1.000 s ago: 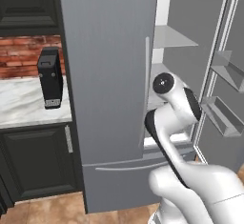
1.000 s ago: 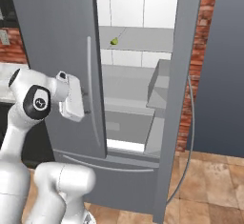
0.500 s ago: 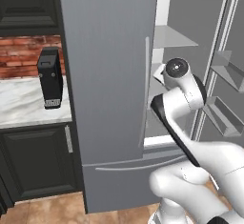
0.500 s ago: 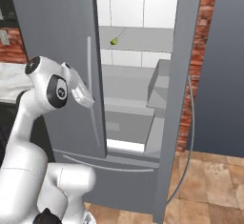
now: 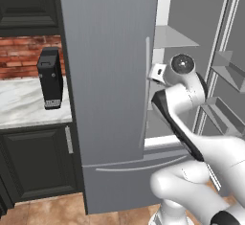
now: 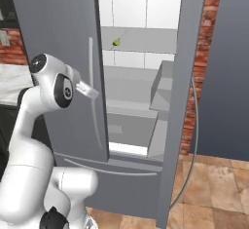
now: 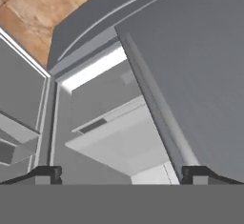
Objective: There is a bowl on the dining counter. Grab a lemon wedge from the fridge and place it in the bowl. Then get the liquor bottle and glass cup from the cabinet and place them next to the bowl.
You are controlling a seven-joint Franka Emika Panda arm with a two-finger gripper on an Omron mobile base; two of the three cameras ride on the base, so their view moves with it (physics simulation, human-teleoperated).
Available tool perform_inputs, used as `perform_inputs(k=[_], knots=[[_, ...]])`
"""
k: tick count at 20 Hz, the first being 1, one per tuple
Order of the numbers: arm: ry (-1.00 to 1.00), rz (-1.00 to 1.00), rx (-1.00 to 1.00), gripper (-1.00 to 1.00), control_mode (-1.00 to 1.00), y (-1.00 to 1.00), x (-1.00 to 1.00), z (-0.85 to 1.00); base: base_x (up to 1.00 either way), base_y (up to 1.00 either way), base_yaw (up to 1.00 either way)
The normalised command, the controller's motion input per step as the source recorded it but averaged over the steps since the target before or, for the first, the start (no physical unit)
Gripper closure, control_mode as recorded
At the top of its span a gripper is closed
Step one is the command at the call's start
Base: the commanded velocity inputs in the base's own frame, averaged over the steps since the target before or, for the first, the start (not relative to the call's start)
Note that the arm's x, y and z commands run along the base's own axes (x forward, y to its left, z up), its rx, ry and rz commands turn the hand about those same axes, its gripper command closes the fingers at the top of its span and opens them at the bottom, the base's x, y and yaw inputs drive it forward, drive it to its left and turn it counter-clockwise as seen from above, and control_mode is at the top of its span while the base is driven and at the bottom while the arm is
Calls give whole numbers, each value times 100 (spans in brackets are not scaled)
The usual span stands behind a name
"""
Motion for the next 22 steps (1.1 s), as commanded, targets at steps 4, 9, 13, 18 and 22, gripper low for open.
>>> perform_inputs(k=[4, 9, 13, 18, 22], knots=[[0, 40, 0, -100, -100, 8, 50, 0, 0, 0, 0], [0, 28, -3, -100, -100, 30, 46, 0, 0, 0, 0], [0, 20, -6, -100, -100, 43, 32, -2, 0, 0, 0], [0, 6, -7, -100, -100, 32, 46, -7, 0, 0, 0], [-3, 0, -6, -100, -100, 3, 34, -7, 0, 0, 0]])
